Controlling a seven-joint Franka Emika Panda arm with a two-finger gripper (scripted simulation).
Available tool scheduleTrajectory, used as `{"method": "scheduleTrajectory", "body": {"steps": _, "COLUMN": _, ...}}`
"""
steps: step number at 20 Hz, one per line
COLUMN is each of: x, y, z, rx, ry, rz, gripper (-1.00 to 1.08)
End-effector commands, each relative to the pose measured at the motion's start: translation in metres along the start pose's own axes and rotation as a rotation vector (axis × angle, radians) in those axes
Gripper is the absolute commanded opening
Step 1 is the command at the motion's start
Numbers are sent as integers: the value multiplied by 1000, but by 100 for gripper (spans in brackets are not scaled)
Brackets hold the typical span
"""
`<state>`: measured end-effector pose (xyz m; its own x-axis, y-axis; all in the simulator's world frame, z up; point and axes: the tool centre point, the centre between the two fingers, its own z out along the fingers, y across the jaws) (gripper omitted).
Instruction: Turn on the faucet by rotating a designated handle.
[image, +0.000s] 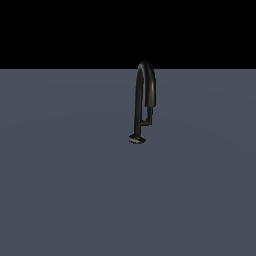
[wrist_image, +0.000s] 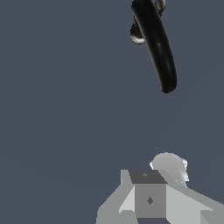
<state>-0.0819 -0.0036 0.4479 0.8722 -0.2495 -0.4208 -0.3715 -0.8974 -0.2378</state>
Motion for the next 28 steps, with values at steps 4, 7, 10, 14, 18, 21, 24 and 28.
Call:
{"method": "scheduleTrajectory", "body": {"steps": 4, "x": 34, "y": -2, "z": 1, "rx": 68, "ry": -76, "rz": 69, "gripper": -100}}
{"method": "scheduleTrajectory", "body": {"steps": 7, "x": 53, "y": -2, "z": 3, "rx": 105, "ry": -118, "rz": 106, "gripper": -100}}
{"method": "scheduleTrajectory", "body": {"steps": 10, "x": 71, "y": -1, "z": 5, "rx": 143, "ry": -160, "rz": 144, "gripper": -100}}
{"method": "scheduleTrajectory", "body": {"steps": 14, "x": 96, "y": 1, "z": 10, "rx": 193, "ry": -217, "rz": 195, "gripper": -100}}
{"method": "scheduleTrajectory", "body": {"steps": 18, "x": 120, "y": 4, "z": 16, "rx": 245, "ry": -275, "rz": 246, "gripper": -100}}
{"method": "scheduleTrajectory", "body": {"steps": 21, "x": 139, "y": 7, "z": 21, "rx": 285, "ry": -319, "rz": 285, "gripper": -100}}
{"method": "scheduleTrajectory", "body": {"steps": 24, "x": 157, "y": 10, "z": 28, "rx": 325, "ry": -364, "rz": 325, "gripper": -100}}
{"method": "scheduleTrajectory", "body": {"steps": 28, "x": 180, "y": 16, "z": 38, "rx": 380, "ry": -425, "rz": 380, "gripper": -100}}
